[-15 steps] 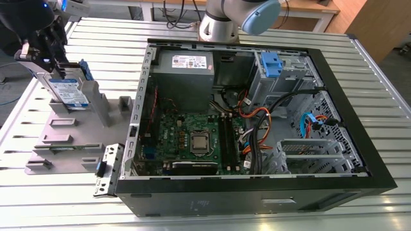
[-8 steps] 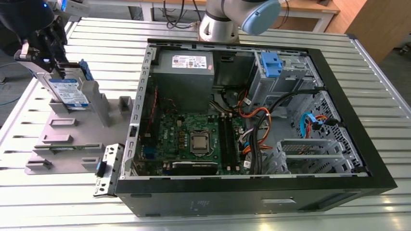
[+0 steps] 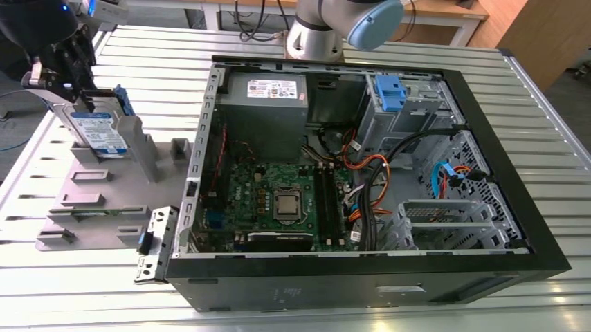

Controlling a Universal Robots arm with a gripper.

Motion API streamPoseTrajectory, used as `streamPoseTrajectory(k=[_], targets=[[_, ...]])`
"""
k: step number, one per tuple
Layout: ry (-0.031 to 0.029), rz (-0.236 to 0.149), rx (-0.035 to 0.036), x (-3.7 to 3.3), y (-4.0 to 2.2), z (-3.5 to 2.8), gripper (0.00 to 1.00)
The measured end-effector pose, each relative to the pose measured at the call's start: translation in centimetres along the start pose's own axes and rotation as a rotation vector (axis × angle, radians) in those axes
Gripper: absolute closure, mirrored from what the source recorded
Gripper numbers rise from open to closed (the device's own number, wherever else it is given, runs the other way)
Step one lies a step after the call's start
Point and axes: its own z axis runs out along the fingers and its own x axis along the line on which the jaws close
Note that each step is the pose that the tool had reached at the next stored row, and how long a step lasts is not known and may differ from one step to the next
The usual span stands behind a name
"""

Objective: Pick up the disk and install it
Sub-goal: 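Pick up the disk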

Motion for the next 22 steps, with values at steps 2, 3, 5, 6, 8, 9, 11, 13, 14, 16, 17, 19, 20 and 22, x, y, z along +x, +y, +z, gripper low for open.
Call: streamPoseTrajectory(k=[2, 3, 5, 6, 8, 9, 11, 13, 14, 16, 17, 19, 20, 22], targets=[[0.0, 0.0, 0.0, 0.0, 0.0, 0.0, 0.64], [0.0, 0.0, 0.0, 0.0, 0.01, 0.0, 0.64], [0.0001, 0.0, -0.0001, 0.0, 0.01, 0.0, 0.64], [0.0, 0.0, -0.0001, 0.0, 0.02, 0.0, 0.65], [0.0, 0.0, 0.0, 0.0, 0.07, 0.0, 0.65], [0.0, 0.0, 0.0, 0.0, 0.11, 0.0, 0.65], [0.0, 0.0, 0.0, 0.0, 0.12, 0.01, 0.65], [0.0, 0.0, 0.0, 0.0, 0.13, 0.0, 0.65], [0.0, 0.0, -0.0001, 0.0, 0.13, 0.0, 0.65], [0.0, 0.0, 0.0, 0.0, 0.13, 0.01, 0.65], [0.0, 0.0, 0.0, 0.01, 0.14, 0.0, 0.65], [0.0, 0.0, 0.0, 0.01, 0.15, -0.07, 0.65], [-0.0001, 0.0, 0.0, 0.0, 0.15, -0.14, 0.65], [-0.0001, 0.0, 0.0001, -0.01, 0.16, -0.4, 0.65]])
